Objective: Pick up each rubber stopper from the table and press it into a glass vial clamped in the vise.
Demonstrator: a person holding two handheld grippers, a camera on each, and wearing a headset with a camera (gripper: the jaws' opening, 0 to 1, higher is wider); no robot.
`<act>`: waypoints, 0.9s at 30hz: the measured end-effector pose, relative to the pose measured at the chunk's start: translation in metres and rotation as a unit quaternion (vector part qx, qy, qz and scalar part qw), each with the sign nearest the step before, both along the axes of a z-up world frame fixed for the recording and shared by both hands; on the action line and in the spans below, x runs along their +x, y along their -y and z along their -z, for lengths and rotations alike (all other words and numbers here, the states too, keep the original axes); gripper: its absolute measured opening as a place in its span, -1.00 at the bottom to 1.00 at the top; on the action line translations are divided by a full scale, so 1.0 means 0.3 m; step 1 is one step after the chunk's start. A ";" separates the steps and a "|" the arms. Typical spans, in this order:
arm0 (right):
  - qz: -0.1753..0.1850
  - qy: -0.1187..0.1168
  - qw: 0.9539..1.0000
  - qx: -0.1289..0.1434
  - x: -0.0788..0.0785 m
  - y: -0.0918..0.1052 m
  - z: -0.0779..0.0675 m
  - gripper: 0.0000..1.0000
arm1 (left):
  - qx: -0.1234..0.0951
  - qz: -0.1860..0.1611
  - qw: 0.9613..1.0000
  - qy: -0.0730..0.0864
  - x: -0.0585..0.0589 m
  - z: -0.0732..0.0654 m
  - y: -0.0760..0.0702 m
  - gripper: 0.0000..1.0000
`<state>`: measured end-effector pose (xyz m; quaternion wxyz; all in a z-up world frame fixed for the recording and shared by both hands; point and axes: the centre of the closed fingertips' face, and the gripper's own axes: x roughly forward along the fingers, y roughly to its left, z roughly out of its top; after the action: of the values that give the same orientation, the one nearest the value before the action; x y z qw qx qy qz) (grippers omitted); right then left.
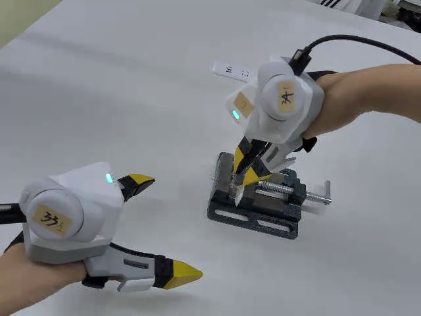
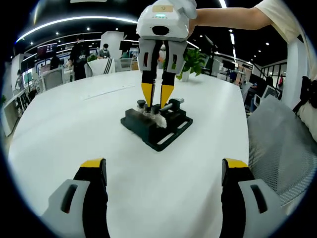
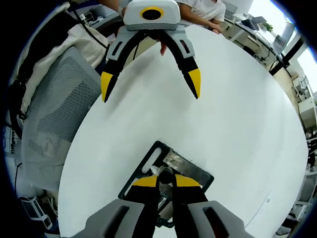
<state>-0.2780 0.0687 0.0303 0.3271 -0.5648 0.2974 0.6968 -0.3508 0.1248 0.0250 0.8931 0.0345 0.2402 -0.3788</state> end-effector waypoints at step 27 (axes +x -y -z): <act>0.156 0.017 0.988 -0.009 -0.009 0.007 0.004 -0.93 | -0.007 0.004 1.000 -0.003 -0.005 0.005 0.028 0.91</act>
<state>-0.2807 0.0665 0.0290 0.4316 -0.5258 0.3829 0.6249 -0.3523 0.1164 0.0234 0.8910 0.0276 0.2401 -0.3843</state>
